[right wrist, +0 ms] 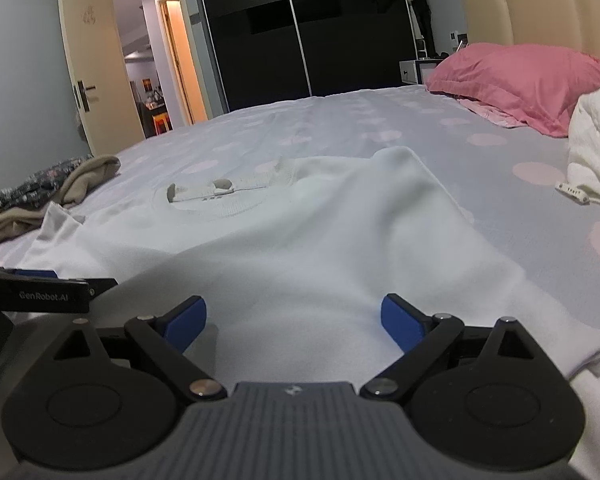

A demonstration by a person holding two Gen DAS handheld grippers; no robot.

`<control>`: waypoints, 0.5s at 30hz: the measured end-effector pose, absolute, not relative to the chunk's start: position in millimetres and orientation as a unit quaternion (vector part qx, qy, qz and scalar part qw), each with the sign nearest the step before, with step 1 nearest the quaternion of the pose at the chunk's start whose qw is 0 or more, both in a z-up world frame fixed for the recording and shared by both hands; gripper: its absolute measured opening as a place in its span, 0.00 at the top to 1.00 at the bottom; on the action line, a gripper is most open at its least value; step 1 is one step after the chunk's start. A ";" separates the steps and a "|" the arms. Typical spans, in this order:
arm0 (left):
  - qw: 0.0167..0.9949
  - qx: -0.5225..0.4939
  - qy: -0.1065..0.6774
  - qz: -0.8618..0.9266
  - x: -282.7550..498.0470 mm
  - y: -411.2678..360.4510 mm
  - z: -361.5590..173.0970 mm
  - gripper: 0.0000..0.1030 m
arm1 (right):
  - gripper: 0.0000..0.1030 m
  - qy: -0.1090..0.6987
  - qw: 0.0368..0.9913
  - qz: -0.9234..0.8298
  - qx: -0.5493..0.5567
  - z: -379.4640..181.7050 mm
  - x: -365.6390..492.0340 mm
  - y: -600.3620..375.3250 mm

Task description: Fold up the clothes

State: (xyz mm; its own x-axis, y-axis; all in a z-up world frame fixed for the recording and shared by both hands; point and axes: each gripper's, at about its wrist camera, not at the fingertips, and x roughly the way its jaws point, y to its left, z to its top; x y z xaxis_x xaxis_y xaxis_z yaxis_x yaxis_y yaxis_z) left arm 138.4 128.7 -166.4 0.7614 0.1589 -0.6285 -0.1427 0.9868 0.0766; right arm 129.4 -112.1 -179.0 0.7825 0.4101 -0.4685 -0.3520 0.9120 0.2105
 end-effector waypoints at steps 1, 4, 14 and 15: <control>0.938 0.012 0.336 0.080 138.5 128.7 -166.4 0.00 | 0.07 0.260 0.942 0.203 0.059 -179.1 129.6 -112.8; 0.938 0.013 0.336 0.080 138.5 128.9 -166.4 0.00 | 0.07 0.259 0.941 0.206 0.064 -179.2 130.4 -113.6; 0.938 0.014 0.336 0.081 138.6 128.5 -166.2 0.00 | 0.07 0.255 0.942 0.208 0.072 -179.6 129.5 -115.1; 0.938 0.014 0.336 0.080 138.7 128.6 -166.2 0.00 | 0.07 0.254 0.942 0.208 0.075 -179.7 129.2 -116.2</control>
